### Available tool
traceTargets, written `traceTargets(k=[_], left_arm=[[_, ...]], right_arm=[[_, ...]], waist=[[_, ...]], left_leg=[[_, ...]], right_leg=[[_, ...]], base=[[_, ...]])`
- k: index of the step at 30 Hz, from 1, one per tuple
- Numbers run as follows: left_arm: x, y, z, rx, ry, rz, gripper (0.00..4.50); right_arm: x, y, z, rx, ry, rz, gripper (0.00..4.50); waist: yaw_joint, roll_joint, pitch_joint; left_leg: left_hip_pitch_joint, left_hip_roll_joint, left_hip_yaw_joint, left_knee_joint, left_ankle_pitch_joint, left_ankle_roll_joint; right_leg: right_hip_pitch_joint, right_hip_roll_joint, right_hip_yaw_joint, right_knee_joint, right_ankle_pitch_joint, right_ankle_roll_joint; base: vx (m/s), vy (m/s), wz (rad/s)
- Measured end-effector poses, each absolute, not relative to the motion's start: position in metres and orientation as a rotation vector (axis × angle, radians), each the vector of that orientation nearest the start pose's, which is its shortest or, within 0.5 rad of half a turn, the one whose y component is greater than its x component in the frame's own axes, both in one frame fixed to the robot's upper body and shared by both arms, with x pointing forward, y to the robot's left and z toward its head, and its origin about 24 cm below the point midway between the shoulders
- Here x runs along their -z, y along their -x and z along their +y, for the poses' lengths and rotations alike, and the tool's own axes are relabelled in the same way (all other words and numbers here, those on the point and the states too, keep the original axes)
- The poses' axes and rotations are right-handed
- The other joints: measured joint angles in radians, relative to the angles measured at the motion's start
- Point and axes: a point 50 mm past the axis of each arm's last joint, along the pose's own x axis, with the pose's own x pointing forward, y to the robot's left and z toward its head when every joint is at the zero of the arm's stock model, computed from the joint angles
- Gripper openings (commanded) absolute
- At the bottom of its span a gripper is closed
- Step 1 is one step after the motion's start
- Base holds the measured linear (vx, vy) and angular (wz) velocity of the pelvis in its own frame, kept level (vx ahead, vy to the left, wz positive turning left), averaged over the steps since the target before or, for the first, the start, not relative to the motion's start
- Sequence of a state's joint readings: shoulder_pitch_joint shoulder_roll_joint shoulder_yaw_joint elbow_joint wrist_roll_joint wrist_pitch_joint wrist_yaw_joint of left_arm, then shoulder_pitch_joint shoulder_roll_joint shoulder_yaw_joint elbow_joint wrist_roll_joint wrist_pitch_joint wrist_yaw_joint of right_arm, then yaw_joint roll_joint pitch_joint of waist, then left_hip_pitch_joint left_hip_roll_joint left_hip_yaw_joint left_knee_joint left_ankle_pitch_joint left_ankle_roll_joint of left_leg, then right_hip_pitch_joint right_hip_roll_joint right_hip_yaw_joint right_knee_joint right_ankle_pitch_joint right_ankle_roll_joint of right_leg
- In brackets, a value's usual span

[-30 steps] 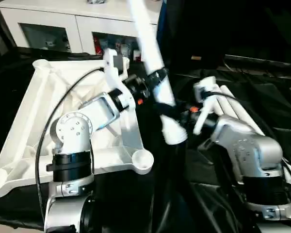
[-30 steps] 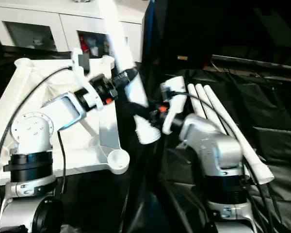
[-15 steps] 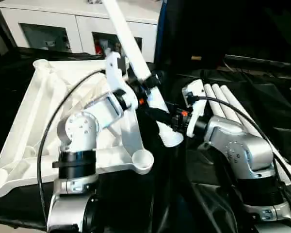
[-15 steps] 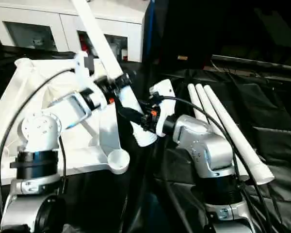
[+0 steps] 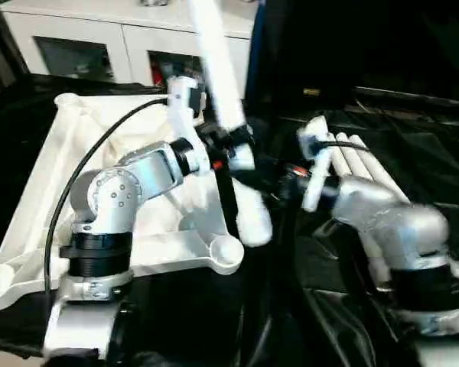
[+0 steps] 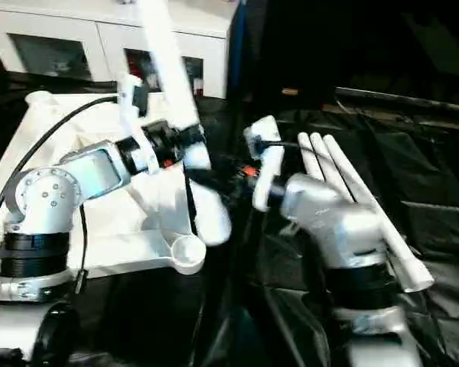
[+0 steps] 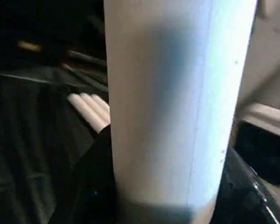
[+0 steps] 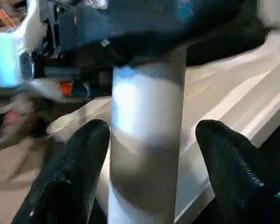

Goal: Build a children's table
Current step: Pick table leg

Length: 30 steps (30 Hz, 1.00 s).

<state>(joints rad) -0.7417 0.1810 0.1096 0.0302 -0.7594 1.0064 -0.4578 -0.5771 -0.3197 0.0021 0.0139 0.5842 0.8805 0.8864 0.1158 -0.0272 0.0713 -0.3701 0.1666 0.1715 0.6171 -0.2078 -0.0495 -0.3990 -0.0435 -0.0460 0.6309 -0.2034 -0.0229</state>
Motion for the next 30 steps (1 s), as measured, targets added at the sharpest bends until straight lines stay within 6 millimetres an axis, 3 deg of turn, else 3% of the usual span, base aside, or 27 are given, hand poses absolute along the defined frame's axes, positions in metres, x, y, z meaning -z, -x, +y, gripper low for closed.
traceTargets(k=[9,15,20,21,25,27,30], left_arm=[[-0.215,-0.313,0.081,1.205,0.43,0.136,1.86],[-0.218,-0.311,0.081,1.232,0.427,0.118,1.86],[-0.218,-0.312,0.082,1.219,0.425,0.11,1.86],[-0.218,-0.313,0.082,1.206,0.423,0.11,2.42],[-0.213,-0.32,0.08,1.085,0.427,0.119,2.56],[-0.211,-0.324,0.079,1.002,0.414,0.123,2.95],[-0.208,-0.327,0.079,0.928,0.399,0.13,2.97]], right_arm=[[-0.143,-0.294,-0.114,-1.36,-0.304,0.411,3.26],[-0.143,-0.294,-0.109,-1.385,-0.33,0.441,2.56],[-0.144,-0.295,-0.106,-1.391,-0.337,0.434,2.26],[-0.144,-0.295,-0.105,-1.387,-0.336,0.43,2.18],[-0.142,-0.298,-0.102,-1.333,-0.327,0.426,2.12],[-0.14,-0.299,-0.1,-1.299,-0.316,0.43,1.99],[-0.139,-0.301,-0.1,-1.262,-0.301,0.434,1.97]], waist=[[0.0,0.0,0.0],[0.0,0.0,0.0],[0.001,0.0,0.0],[0.001,0.0,0.0],[0.001,0.0,0.0],[0.001,0.0,0.0],[0.001,0.0,0.0]], left_leg=[[0.0,0.0,0.0,0.0,0.001,0.0],[0.0,0.0,0.0,0.0,0.002,-0.001],[0.0,0.0,0.0,0.0,0.002,-0.001],[0.0,0.0,0.0,0.0,0.002,-0.001],[0.0,0.0,0.0,0.0,0.002,-0.001],[0.0,0.0,0.0,0.001,0.003,-0.001],[0.0,0.0,0.0,0.001,0.003,-0.002]], right_leg=[[0.0,0.0,0.0,0.001,0.0,0.0],[0.0,0.0,0.0,0.001,0.001,-0.001],[0.0,0.0,-0.001,0.001,0.001,-0.001],[0.0,0.0,-0.001,0.001,0.001,-0.001],[0.0,0.0,-0.001,0.001,0.001,-0.001],[0.0,0.0,-0.001,0.001,0.002,-0.001],[0.0,0.0,-0.001,0.001,0.002,-0.001]], base=[[0.0,0.0,0.0],[0.0,0.0,0.0],[0.0,0.0,0.0],[0.0,0.0,0.0],[0.0,0.0,0.0],[0.0,0.0,0.0],[0.0,0.0,0.0]])
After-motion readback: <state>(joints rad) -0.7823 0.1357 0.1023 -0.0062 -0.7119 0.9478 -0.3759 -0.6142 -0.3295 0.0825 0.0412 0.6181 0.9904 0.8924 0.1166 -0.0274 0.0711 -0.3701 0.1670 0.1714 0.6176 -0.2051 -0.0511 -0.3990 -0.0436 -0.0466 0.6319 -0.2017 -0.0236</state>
